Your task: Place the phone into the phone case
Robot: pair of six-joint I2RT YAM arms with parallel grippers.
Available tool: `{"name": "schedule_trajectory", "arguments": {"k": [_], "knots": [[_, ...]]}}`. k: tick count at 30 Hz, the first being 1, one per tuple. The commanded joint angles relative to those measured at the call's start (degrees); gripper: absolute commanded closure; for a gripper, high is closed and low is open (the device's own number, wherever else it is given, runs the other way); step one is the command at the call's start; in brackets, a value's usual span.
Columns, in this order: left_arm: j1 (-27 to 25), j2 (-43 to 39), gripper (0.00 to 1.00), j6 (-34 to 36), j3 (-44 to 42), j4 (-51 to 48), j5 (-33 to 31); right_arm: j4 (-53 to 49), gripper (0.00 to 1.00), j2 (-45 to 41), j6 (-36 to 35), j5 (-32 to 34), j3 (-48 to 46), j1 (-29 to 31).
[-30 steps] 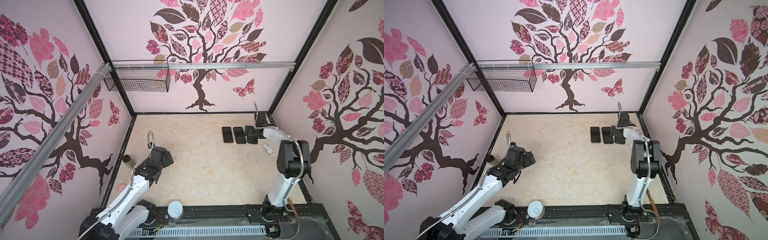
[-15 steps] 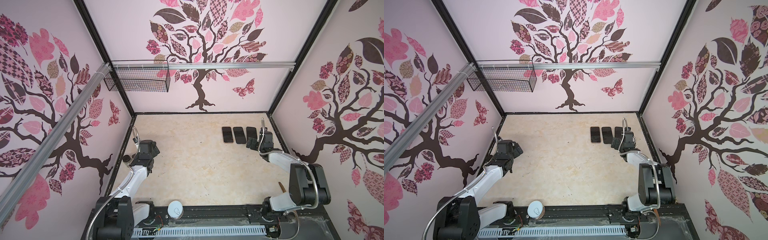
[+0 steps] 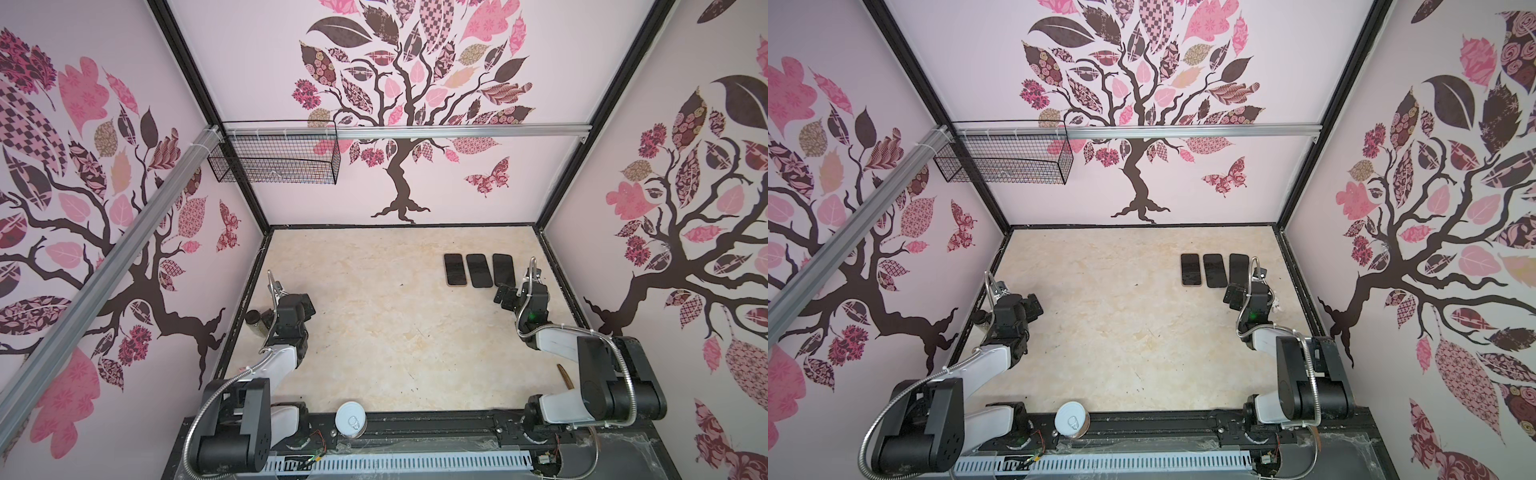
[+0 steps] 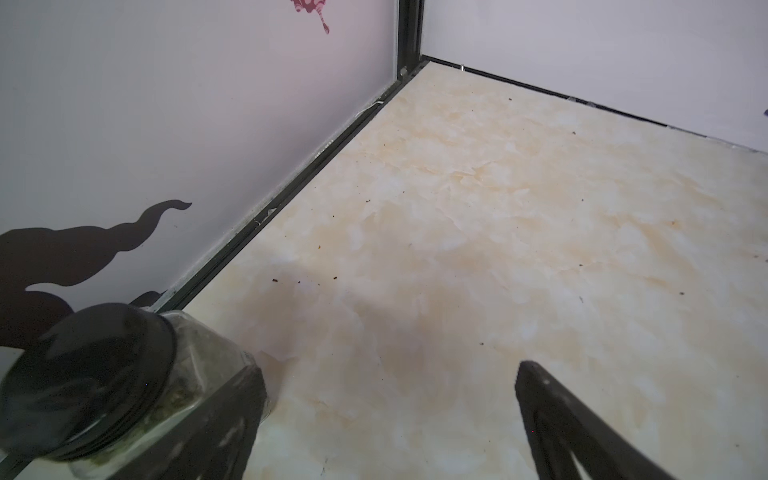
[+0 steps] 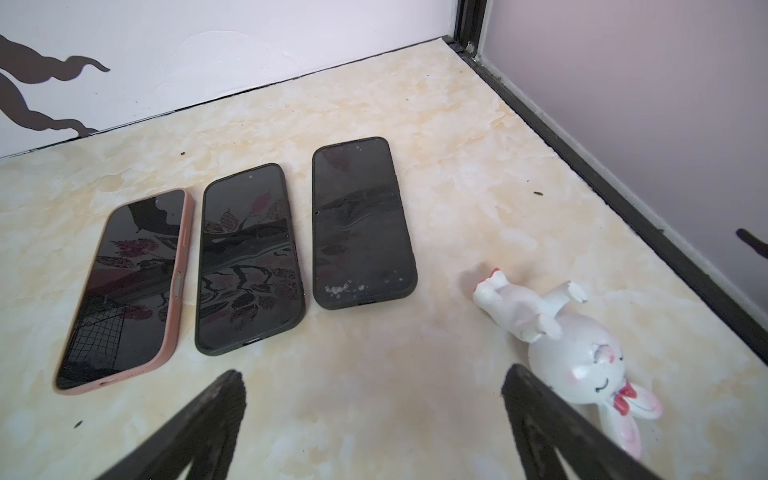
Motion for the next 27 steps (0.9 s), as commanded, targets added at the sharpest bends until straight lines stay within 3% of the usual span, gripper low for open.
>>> {"name": "schedule_trajectory", "arguments": {"k": [1,16,20,22,25,27], "knots": [[0.3,2.3,0.03,4.9,0.4,10.4,1.3,6.0,0.0,0.5,0.1,-0.8,0.1,-0.2],[1.0,7.0,0.03,5.8,-0.6,21.7,7.9,10.2,0.0,0.8,-2.0,-5.0,-1.1,-0.2],[1.1,15.0,0.03,6.3,-5.2,39.5,9.9,13.5,0.0,0.9,-2.9,-7.4,-2.2,-0.2],[0.9,19.2,0.03,7.3,-6.1,45.9,11.4,21.6,0.0,3.8,-3.5,-8.2,-4.7,-0.1],[0.9,16.5,0.03,6.2,-4.8,38.3,9.9,24.5,0.0,6.5,-6.4,-8.7,-4.5,1.9],[0.9,18.0,0.03,6.8,-4.2,40.4,10.3,23.1,0.0,6.0,-6.7,-8.8,-4.4,2.3]]}}
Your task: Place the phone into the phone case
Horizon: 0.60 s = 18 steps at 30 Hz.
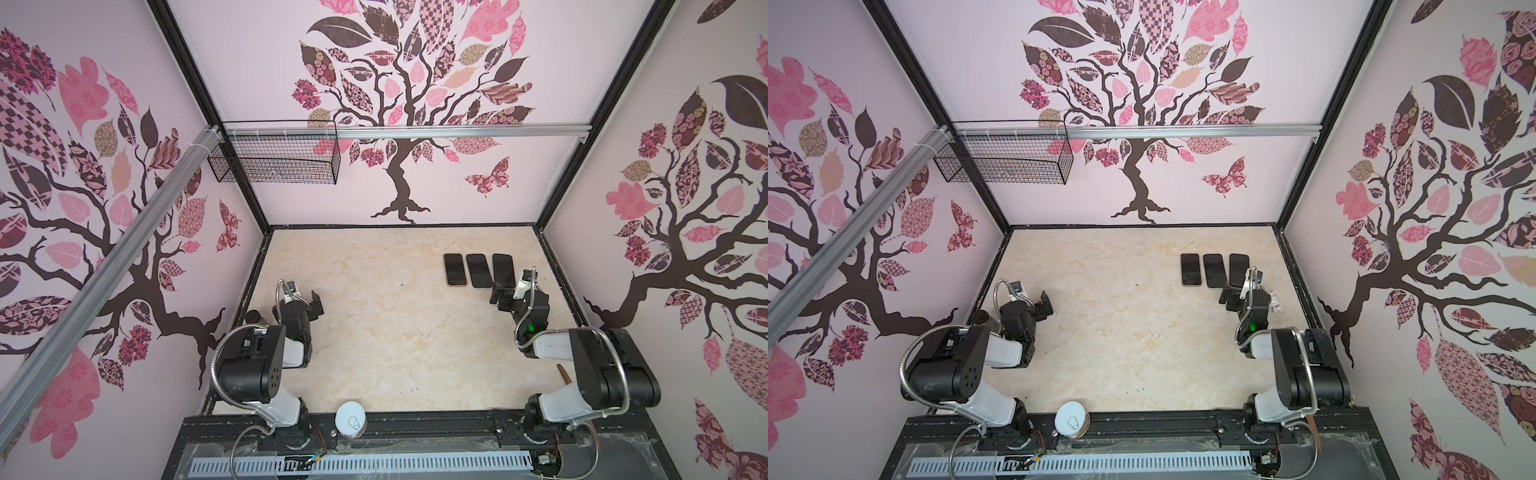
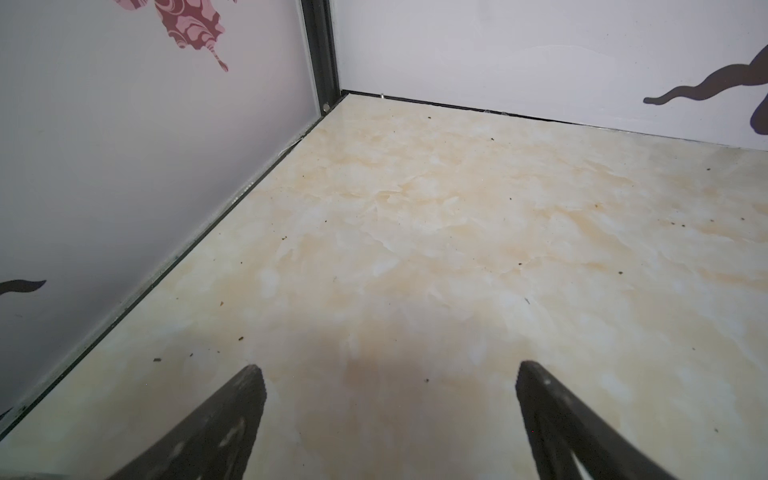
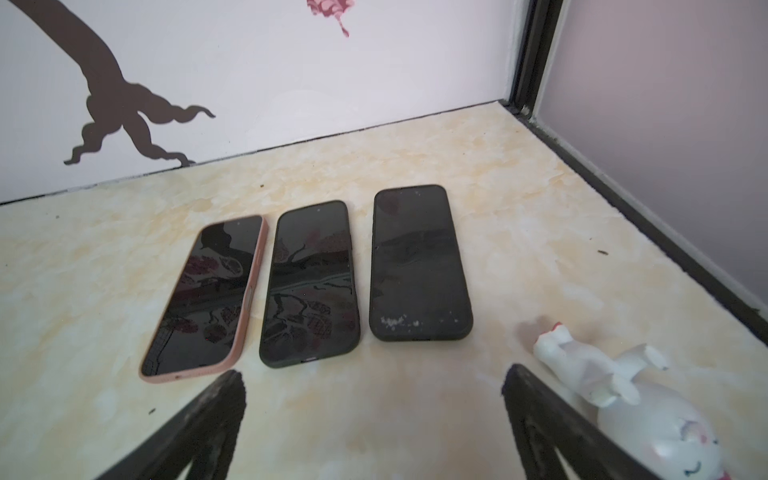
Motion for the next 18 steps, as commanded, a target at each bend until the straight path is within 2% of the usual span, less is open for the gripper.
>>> {"name": "schedule_trajectory", "arguments": {"k": [1,6,18], "knots": [[0.1,0.4,0.03,0.7,0.6,6.1,0.9,4.3,0.0,0.4,-2.8,-1.7,0.5,1.0],[-0.4,0.0,0.03,1.4,3.7,-0.6,1.4,13.3,0.0,2.9,-3.1,-2.1,-2.7,1.0],[-0.5,0.1,0.03,1.5,3.5,-0.1,1.3,12.2,0.0,2.2,-3.0,-2.3,-2.7,0.9]]}}
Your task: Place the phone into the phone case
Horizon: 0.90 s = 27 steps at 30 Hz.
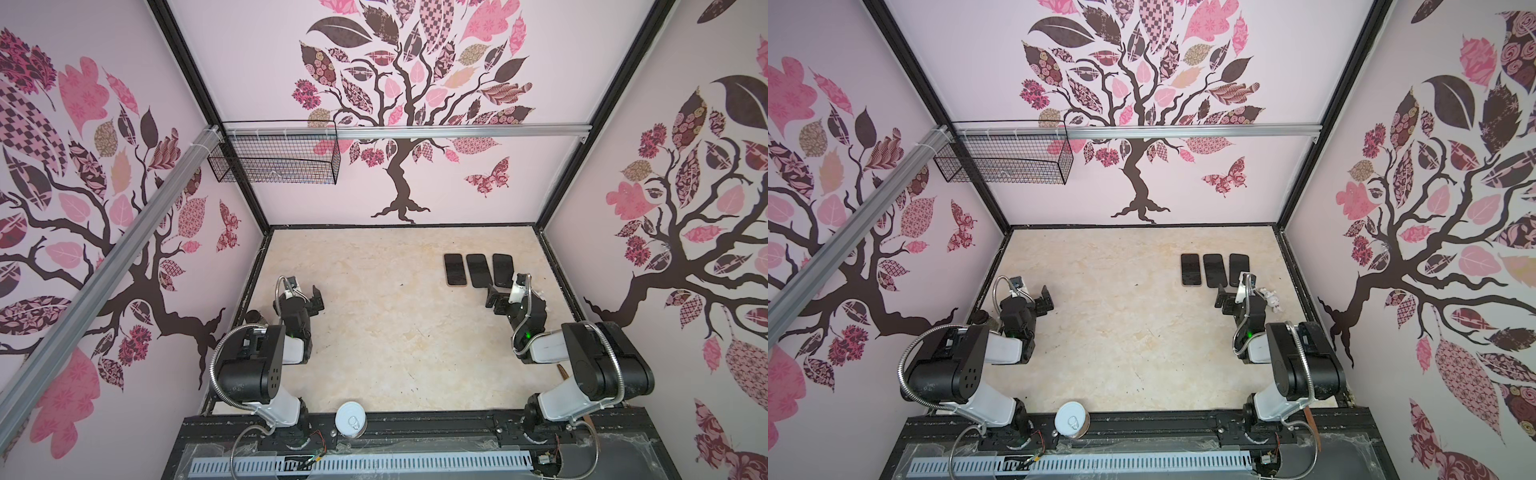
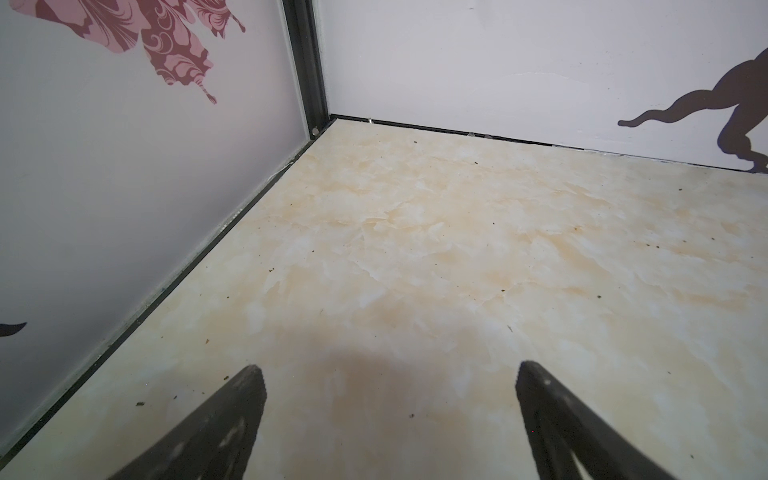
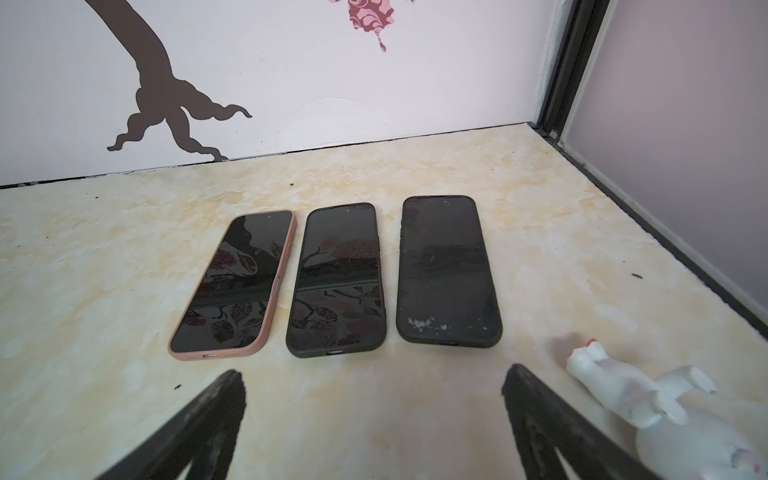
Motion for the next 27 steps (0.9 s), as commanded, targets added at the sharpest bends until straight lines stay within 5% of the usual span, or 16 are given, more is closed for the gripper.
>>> {"name": "schedule_trajectory", "arguments": {"k": [1,27], "knots": [[-0.2,0.1,0.03,0.3,1.5,0.9,0.1,2.1,0.0,0.4,-0.8,-0.7,0.2,0.1],[-0.3,0.0,0.03,0.4,1.1,1.6,0.1,1.6,0.0,0.6,-0.9,-0.6,0.6,0.1]]}}
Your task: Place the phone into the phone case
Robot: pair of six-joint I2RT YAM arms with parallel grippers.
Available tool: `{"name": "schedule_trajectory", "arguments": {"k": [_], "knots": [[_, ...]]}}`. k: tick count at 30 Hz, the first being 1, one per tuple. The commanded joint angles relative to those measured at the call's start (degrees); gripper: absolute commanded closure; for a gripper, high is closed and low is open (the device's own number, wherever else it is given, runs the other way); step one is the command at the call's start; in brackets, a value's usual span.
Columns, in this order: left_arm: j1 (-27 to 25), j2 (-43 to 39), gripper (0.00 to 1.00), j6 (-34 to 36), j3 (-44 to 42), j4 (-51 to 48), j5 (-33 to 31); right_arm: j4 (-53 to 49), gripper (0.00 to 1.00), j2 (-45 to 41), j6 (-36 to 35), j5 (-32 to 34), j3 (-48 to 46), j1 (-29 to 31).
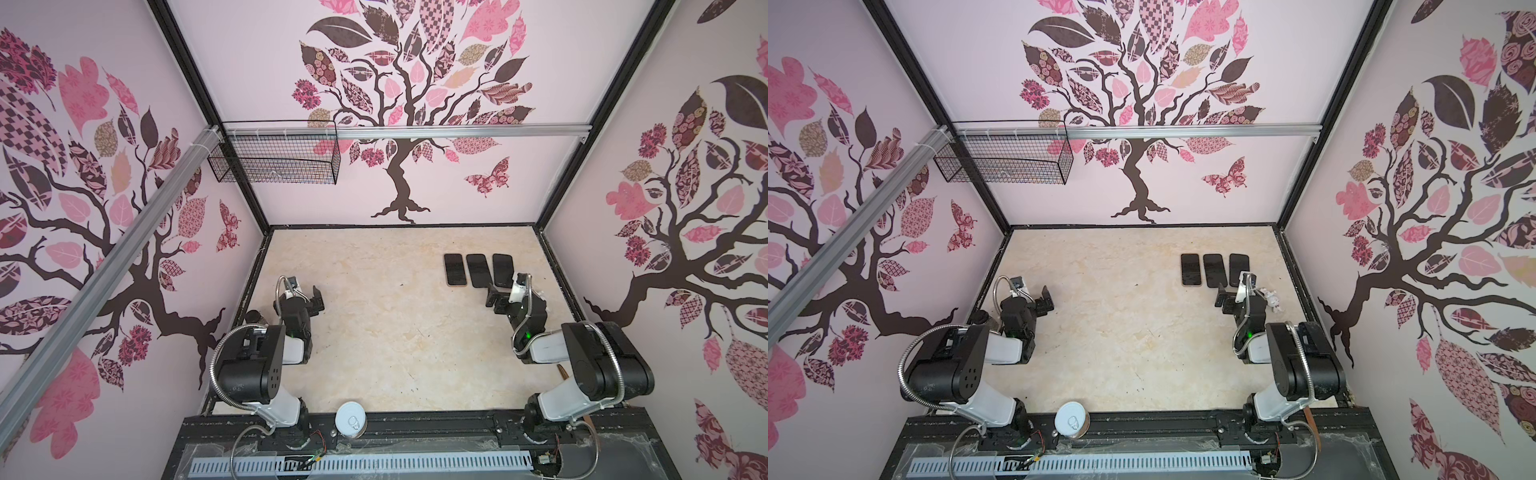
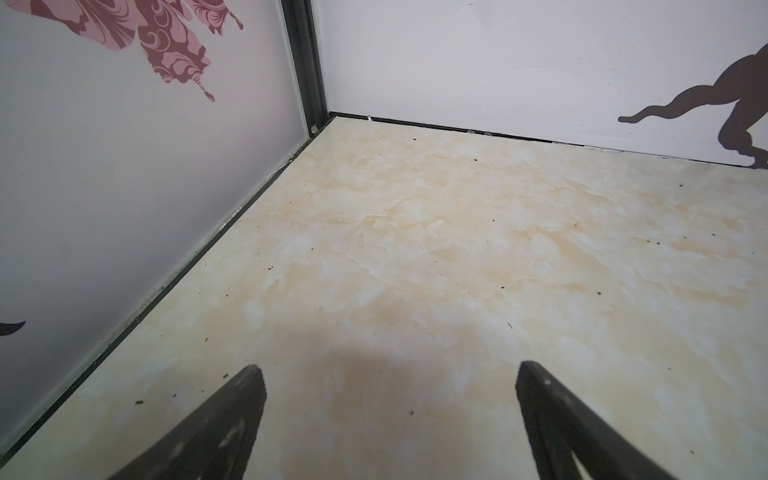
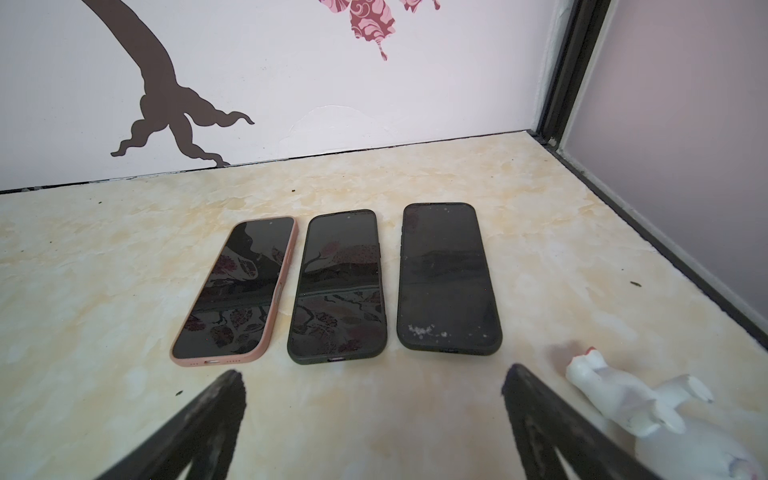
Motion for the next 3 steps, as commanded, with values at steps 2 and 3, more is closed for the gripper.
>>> {"name": "schedule_trajectory", "arguments": {"k": [2,3], "knots": [[-0.2,0.0,0.03,0.4,1.2,1.8,0.1,1.2,0.0,0.4,-0.7,-0.7,0.3,0.1],[-0.2,-0.1,0.03,0.3,1.2,1.8,0.1,1.2,0.0,0.4,-0.7,-0.7,0.3,0.1]]}}
